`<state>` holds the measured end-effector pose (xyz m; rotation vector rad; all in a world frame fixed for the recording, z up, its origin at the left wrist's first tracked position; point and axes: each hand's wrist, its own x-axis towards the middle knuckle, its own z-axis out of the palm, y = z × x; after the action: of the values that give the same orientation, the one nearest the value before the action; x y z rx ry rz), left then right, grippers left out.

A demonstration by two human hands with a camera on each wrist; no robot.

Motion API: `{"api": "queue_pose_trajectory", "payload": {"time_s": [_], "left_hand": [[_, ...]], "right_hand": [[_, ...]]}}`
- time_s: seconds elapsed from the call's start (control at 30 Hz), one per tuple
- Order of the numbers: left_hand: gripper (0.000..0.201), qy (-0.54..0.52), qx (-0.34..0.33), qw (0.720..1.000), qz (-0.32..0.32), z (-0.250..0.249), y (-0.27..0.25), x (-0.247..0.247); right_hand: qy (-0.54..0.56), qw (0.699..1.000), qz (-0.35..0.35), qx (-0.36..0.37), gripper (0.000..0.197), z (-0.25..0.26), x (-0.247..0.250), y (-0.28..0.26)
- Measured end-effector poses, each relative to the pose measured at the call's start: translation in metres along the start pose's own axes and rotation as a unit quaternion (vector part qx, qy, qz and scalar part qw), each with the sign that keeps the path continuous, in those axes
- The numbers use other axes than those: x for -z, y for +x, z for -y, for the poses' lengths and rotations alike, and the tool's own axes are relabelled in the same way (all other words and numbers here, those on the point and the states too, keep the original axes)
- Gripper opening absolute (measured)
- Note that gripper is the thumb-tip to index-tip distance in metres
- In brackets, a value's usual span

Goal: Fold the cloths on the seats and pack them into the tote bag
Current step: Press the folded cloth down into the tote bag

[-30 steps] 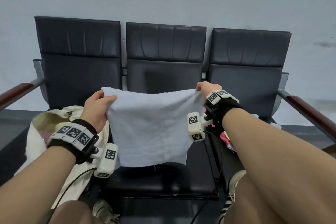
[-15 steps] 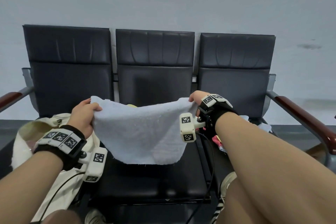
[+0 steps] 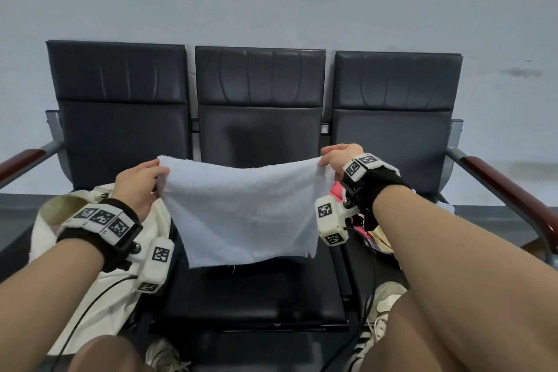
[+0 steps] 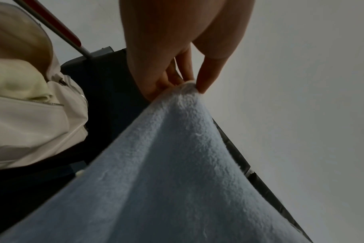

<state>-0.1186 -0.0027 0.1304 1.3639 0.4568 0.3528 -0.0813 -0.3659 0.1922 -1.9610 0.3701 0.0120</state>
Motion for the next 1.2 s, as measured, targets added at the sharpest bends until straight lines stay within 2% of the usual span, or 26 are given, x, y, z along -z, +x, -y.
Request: {"api": "queue_pose_trajectory", "payload": {"time_s": [0.1, 0.23, 0.4, 0.53, 0.6, 0.7, 0.8, 0.93, 1.07, 1.13, 1.2], "left_hand": [[0.045, 0.026, -0.013, 0.999, 0.016, 0.0, -0.003, 0.0], [0.062, 0.011, -0.021, 1.0, 0.02, -0.005, -0.012, 0.003], [0.05, 0.001, -0.018, 0.999, 0.046, -0.012, -0.026, 0.006], [0.052, -0.013, 0.0, 0.998, 0.06, -0.014, -0.03, 0.007], [0.052, -0.014, -0.003, 0.998, 0.053, -0.014, -0.031, 0.005], [0.053, -0.019, -0.007, 0.999, 0.043, -0.016, -0.03, 0.005], [0.054, -0.013, 0.002, 0.999, 0.043, -0.018, -0.028, 0.006], [0.051, 0.011, 0.008, 0.999, 0.051, -0.019, -0.026, 0.011], [0.05, 0.031, 0.011, 0.998, 0.054, -0.021, -0.027, 0.019], [0.049, 0.082, -0.002, 0.995, 0.053, -0.021, -0.03, 0.021], [0.046, 0.143, -0.019, 0.987, 0.064, -0.023, -0.031, 0.023]], "right_hand": [[-0.057, 0.998, 0.004, 0.04, 0.037, -0.004, 0.003, 0.0], [-0.161, 0.983, -0.008, 0.083, 0.043, -0.009, 0.004, -0.005], [-0.209, 0.974, -0.013, 0.083, 0.046, -0.009, 0.011, -0.01], [-0.144, 0.989, -0.013, 0.042, 0.04, -0.009, 0.013, -0.011], [-0.108, 0.994, -0.004, 0.017, 0.044, -0.009, 0.014, -0.012], [-0.071, 0.997, 0.032, -0.011, 0.05, -0.012, 0.019, -0.015], [0.027, 0.995, 0.089, -0.031, 0.054, -0.014, 0.021, -0.021], [0.071, 0.987, 0.136, -0.048, 0.042, -0.014, 0.026, -0.024], [-0.01, 0.989, 0.145, -0.04, 0.031, -0.018, 0.035, -0.026], [-0.116, 0.985, 0.13, 0.002, 0.027, -0.017, 0.039, -0.03], [-0.231, 0.965, 0.113, 0.044, 0.025, -0.016, 0.042, -0.034]]}}
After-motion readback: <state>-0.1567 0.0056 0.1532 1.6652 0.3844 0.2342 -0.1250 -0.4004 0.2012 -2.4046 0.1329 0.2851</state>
